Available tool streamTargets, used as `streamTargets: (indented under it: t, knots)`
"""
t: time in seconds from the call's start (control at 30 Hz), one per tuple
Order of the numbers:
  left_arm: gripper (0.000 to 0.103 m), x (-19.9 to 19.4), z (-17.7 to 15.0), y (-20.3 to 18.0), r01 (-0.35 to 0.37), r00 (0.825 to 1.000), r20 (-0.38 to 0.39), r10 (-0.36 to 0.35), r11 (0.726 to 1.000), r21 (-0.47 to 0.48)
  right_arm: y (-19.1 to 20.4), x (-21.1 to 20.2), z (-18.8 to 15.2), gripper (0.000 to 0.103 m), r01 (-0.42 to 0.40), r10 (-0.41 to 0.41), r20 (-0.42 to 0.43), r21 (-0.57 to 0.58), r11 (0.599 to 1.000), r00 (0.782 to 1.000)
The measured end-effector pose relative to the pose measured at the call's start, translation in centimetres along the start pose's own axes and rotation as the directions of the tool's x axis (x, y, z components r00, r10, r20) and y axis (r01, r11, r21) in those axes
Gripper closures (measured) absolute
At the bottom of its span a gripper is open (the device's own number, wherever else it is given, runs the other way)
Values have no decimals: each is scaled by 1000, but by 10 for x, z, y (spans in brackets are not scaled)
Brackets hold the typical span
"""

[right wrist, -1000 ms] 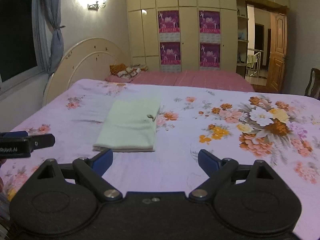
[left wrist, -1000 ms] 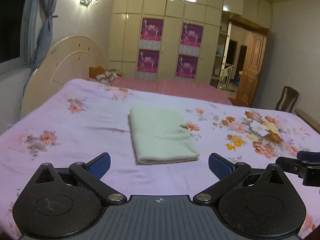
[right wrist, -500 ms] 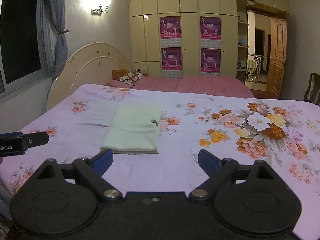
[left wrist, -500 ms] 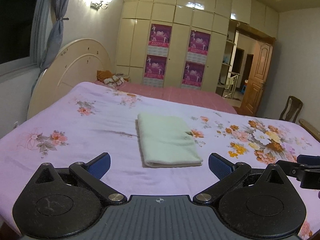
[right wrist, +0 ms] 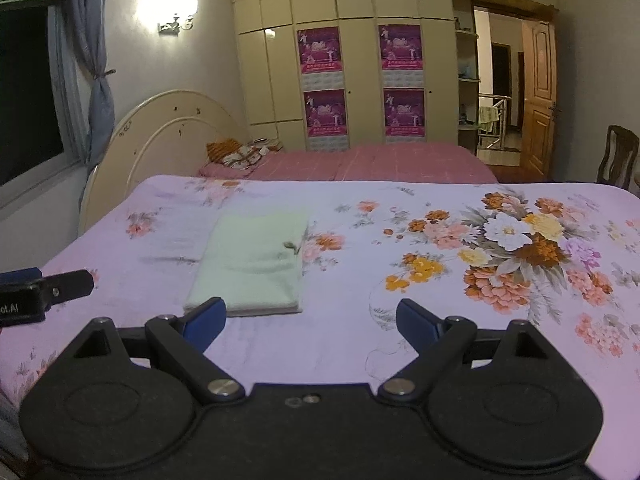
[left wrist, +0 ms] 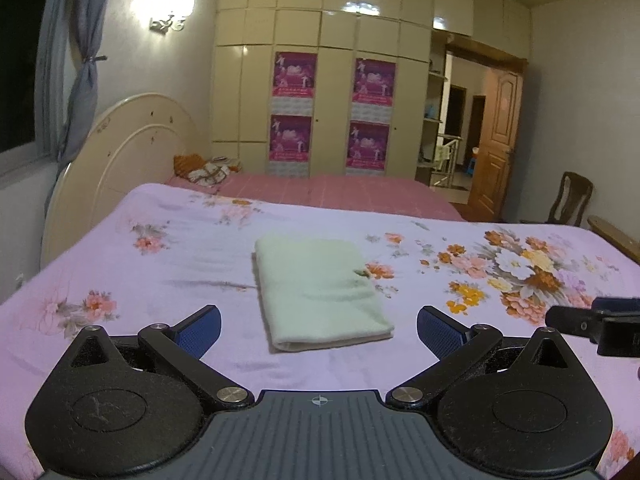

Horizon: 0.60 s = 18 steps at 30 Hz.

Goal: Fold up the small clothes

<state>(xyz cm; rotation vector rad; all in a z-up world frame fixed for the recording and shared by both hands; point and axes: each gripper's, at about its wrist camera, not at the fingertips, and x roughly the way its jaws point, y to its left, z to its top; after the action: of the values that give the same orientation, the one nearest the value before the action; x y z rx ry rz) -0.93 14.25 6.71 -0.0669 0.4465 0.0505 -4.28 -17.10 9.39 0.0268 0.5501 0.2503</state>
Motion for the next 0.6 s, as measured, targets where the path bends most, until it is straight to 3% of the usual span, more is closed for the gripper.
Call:
streamTargets:
  t: [0.6]
  knots:
    - [0,3,-8,10,-5,1000,-13,4,999,-37,12,3,2,12,1,-1,-15,-21,1000,1000]
